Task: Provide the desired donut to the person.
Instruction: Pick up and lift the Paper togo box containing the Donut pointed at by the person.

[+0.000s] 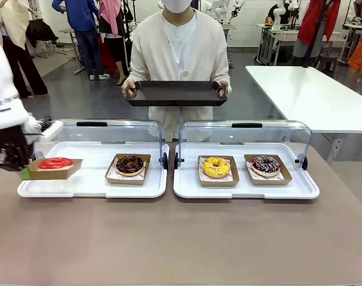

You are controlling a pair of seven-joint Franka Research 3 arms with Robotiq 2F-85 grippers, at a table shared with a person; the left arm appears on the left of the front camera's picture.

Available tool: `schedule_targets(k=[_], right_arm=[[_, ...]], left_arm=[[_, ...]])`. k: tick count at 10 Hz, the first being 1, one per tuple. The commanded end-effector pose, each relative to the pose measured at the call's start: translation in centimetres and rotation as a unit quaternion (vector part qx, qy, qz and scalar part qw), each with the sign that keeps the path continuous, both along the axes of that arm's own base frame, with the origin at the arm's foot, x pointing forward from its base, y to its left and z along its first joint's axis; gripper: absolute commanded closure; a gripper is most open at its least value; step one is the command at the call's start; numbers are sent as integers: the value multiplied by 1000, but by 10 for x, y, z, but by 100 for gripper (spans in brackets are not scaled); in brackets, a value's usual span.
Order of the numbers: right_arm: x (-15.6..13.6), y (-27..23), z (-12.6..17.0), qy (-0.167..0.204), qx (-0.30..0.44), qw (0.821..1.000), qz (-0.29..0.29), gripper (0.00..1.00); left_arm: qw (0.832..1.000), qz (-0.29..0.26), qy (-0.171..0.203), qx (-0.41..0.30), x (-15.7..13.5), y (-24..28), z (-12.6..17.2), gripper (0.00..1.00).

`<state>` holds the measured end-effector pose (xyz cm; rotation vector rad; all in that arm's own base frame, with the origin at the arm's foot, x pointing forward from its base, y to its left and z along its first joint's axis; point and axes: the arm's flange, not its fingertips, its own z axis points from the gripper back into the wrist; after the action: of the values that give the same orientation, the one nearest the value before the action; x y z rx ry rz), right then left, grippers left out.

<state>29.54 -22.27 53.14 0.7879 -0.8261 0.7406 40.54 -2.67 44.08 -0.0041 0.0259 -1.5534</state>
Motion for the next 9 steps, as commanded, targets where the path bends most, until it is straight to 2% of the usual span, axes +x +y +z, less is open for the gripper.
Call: schedule_targets(k=[1, 4, 6, 8, 9], right_arm=[[1, -1, 0, -9, 7, 1000, 2, 0], [1, -1, 0, -9, 7, 1000, 2, 0], [1, -1, 0, -9, 7, 1000, 2, 0], [1, -1, 0, -9, 7, 1000, 2, 0], [1, -1, 0, -9, 7, 1000, 2, 0]], left_arm=[[999, 9, -37, 17, -45, -4, 47, 100], [994, 7, -111, -2, -80, -16, 123, 100], [992, 1, -122, -11, -86, -31, 167, 100], [993, -1, -115, -18, -79, -35, 185, 100], [994, -8, -109, -21, -71, -30, 178, 100]])
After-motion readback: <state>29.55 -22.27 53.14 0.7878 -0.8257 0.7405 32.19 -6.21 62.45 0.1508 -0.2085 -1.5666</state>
